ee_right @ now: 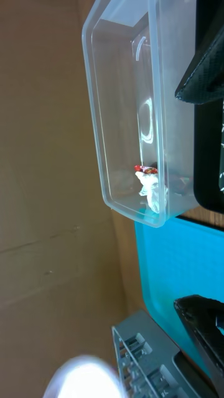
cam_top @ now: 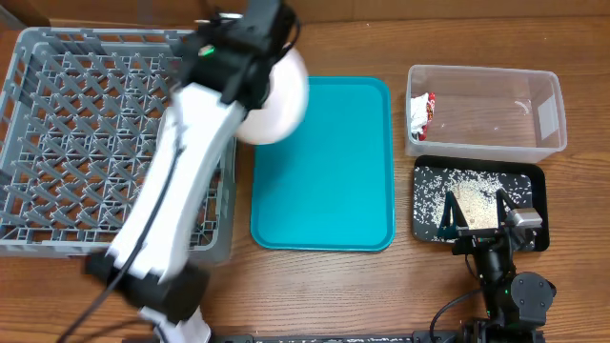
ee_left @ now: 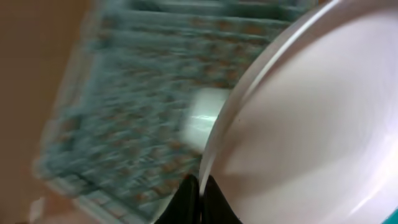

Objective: Sort waste into correct bins and load items into the dishwasher
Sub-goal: 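Lift the white plate and stand it upright in the grey rack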

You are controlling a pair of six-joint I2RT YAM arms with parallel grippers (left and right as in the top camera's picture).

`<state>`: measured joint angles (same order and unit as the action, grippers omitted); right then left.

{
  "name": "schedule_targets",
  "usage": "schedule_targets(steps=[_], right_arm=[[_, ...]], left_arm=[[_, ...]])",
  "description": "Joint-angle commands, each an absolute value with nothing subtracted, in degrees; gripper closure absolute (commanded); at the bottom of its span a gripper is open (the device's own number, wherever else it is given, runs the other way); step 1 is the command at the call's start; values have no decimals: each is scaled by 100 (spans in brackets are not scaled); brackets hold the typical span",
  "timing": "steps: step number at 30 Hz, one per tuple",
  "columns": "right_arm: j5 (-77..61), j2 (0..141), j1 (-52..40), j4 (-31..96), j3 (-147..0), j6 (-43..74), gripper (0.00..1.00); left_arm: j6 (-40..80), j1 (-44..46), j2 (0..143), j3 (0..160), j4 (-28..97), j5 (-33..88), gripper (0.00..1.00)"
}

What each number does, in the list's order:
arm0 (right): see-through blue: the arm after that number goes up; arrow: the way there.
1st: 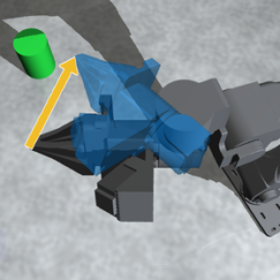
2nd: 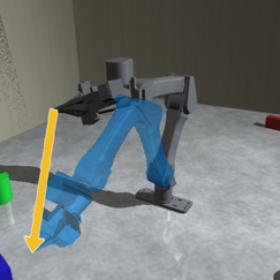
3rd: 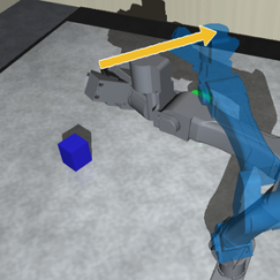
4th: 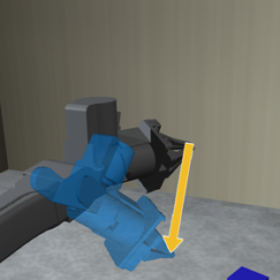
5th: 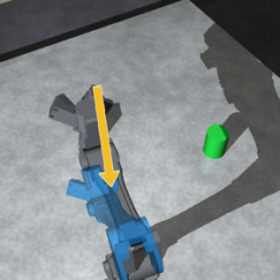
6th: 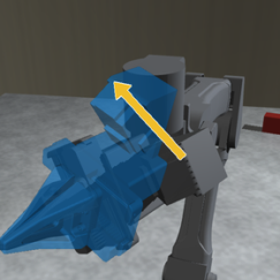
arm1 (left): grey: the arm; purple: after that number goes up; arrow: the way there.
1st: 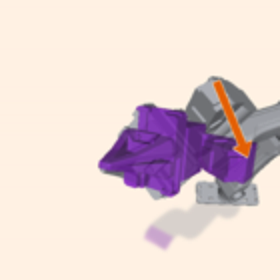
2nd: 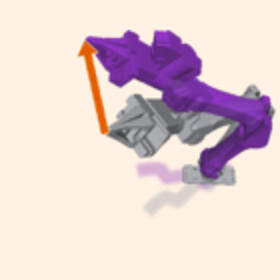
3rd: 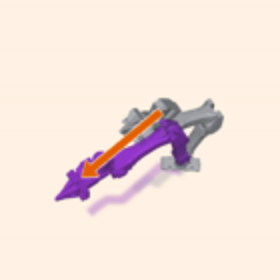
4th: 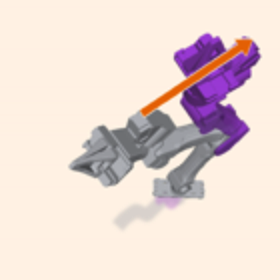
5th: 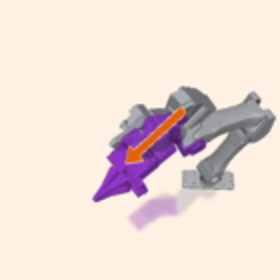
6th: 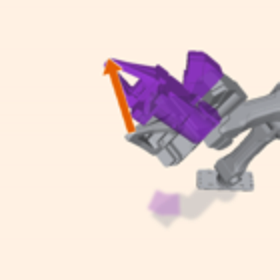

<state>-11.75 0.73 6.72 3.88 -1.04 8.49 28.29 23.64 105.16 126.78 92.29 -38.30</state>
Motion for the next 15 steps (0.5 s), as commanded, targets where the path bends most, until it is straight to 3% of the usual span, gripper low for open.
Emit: schedule_targets(steps=[1, 10, 15], right_arm=[[-1146, 16, 694, 349, -45, 808, 0], [-1146, 16, 694, 349, -45, 808, 0], [-1146, 16, 694, 349, -45, 808, 0]], left_arm=[[3675, 2231, 10320, 12661, 9682, -5918, 96], [3498, 1525, 10311, 11909, 9682, -7194, 96], [4429, 1162, 10311, 11183, 9682, -7603, 96]])
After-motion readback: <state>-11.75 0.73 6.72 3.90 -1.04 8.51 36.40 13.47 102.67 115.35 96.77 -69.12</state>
